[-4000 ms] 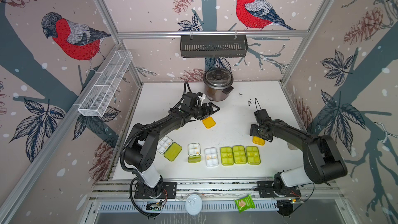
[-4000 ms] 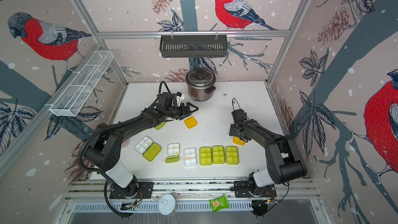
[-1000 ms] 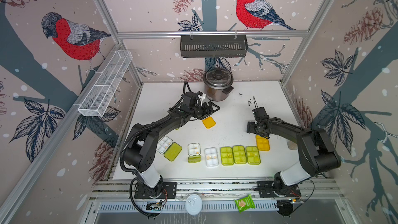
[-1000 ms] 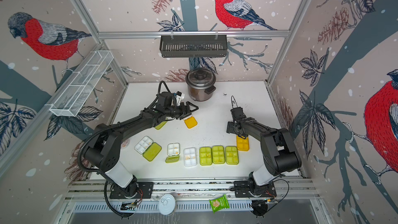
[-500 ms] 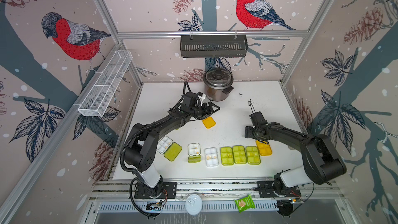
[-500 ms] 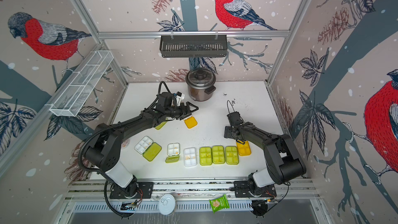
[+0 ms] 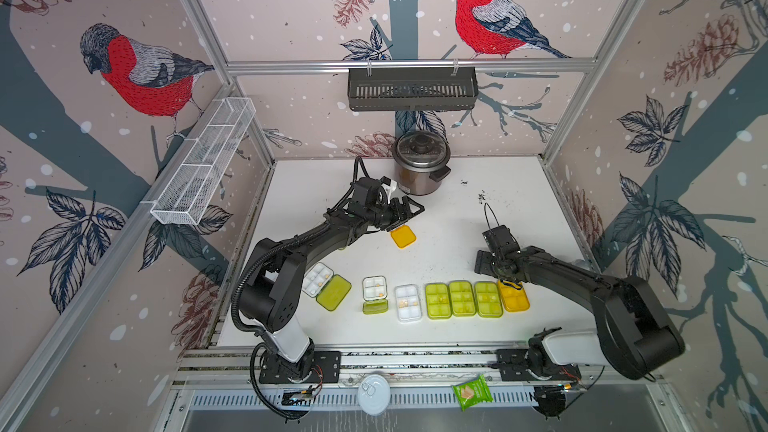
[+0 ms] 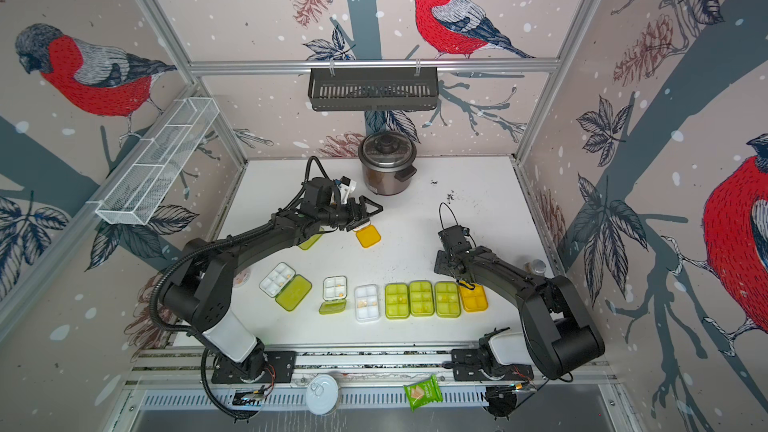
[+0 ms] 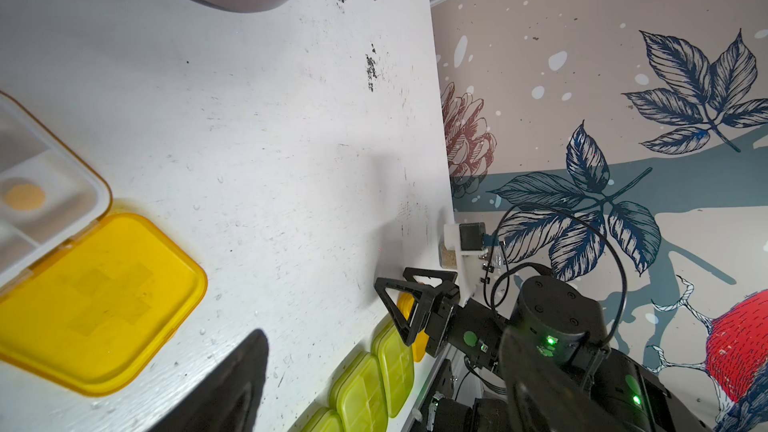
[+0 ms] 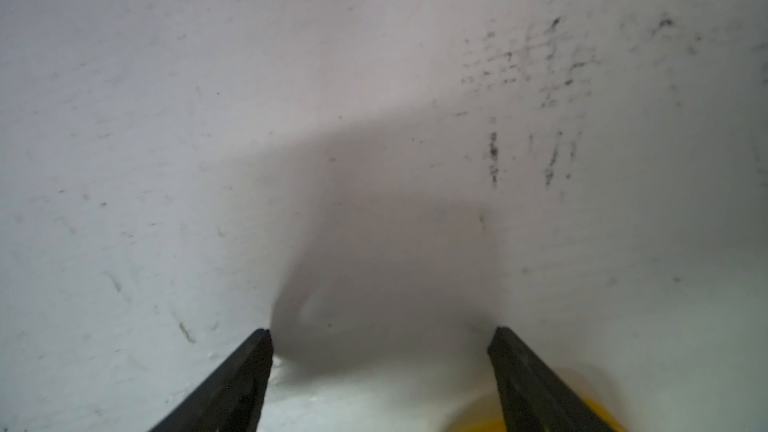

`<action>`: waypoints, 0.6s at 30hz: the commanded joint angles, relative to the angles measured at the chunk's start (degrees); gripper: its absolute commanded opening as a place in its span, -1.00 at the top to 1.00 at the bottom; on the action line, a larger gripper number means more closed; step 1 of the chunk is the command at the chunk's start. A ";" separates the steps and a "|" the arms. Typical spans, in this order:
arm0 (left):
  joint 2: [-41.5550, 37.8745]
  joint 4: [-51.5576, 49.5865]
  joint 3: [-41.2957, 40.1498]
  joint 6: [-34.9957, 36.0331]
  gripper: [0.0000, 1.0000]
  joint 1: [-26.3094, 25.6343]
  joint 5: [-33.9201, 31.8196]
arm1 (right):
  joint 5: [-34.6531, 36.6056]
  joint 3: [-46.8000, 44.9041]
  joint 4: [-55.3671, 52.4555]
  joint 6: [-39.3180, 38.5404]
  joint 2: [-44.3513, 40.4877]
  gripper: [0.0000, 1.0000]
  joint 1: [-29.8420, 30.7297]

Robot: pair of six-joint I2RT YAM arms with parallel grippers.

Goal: Close pillboxes
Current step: Move the pillbox to the center of the board.

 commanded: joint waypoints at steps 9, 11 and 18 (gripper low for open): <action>0.21 -1.99 0.91 1.79 -0.73 3.06 -2.27 | 2.89 7.46 -3.57 -1.53 -3.11 -0.68 5.31; 0.17 -2.06 0.86 1.73 -0.73 4.10 -2.50 | 3.77 9.42 -2.12 -2.49 -2.18 -0.69 7.71; -1.05 -2.14 0.61 1.22 -0.73 8.24 -2.66 | 6.47 17.39 3.51 -8.45 4.97 -0.74 16.79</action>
